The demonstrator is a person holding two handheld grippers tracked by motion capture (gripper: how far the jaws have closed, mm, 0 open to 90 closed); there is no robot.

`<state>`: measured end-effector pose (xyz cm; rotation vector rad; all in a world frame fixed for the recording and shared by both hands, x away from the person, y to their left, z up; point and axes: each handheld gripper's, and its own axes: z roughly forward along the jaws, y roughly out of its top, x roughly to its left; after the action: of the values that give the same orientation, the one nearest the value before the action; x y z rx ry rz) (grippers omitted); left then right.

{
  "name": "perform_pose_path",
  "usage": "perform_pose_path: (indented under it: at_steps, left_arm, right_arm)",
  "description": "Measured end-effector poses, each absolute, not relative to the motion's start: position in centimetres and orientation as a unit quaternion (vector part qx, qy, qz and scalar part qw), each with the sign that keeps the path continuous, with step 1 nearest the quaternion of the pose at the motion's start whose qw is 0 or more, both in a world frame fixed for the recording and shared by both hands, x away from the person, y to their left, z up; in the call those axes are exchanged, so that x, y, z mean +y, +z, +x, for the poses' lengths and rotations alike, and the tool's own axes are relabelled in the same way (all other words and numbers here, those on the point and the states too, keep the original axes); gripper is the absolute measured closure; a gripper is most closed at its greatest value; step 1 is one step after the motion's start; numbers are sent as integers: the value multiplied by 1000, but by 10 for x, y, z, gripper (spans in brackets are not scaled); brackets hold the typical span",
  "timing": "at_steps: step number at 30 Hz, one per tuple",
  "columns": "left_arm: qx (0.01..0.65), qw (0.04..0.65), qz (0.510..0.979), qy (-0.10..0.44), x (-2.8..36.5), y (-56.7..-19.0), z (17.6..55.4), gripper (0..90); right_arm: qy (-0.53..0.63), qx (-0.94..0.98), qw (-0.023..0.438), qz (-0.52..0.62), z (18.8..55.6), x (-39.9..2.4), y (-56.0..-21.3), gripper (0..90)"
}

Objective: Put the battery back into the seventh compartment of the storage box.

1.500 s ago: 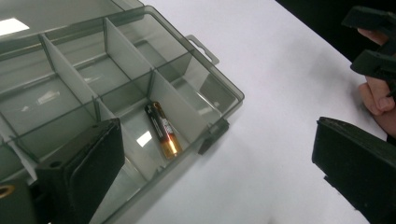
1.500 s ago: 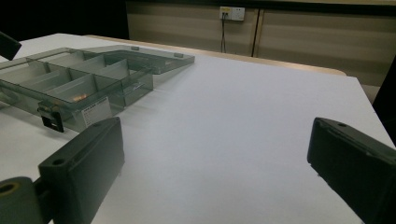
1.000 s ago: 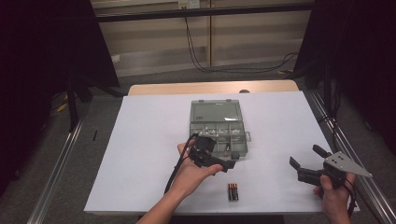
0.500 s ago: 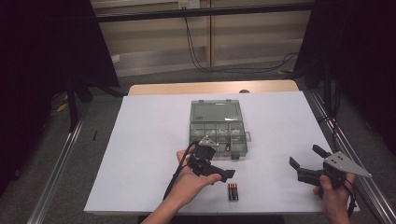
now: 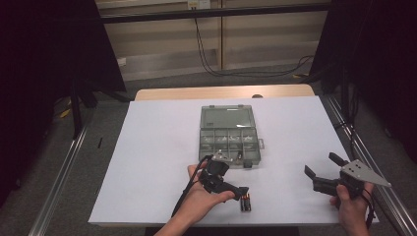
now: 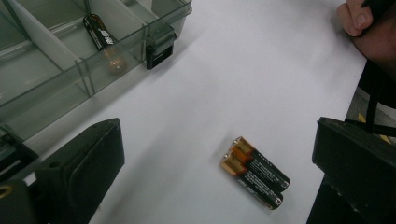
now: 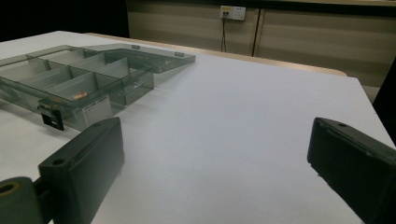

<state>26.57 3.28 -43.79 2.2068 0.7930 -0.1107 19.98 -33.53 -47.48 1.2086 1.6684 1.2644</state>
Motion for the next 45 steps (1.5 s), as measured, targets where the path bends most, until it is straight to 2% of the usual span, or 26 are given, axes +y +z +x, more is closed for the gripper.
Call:
perform_pose_path:
  at_steps: [13,22,24,27,45]
  left_arm:
    - [309,379,870,-55,30,-444,250,62]
    - [299,387,871,-47,31,-447,238,164]
    - [297,393,869,-47,30,-448,235,227]
    - [297,389,871,-46,28,-450,232,266]
    - [312,359,879,-36,19,-460,224,413]
  right_arm:
    - [488,646,357,466,200,-335,-475,33]
    - [488,647,357,465,200,-335,-475,33]
    - [487,647,357,465,200,-335,-475,33]
    - [487,647,357,466,200,-335,-475,33]
    - [486,646,357,468,200,-335,-475,34]
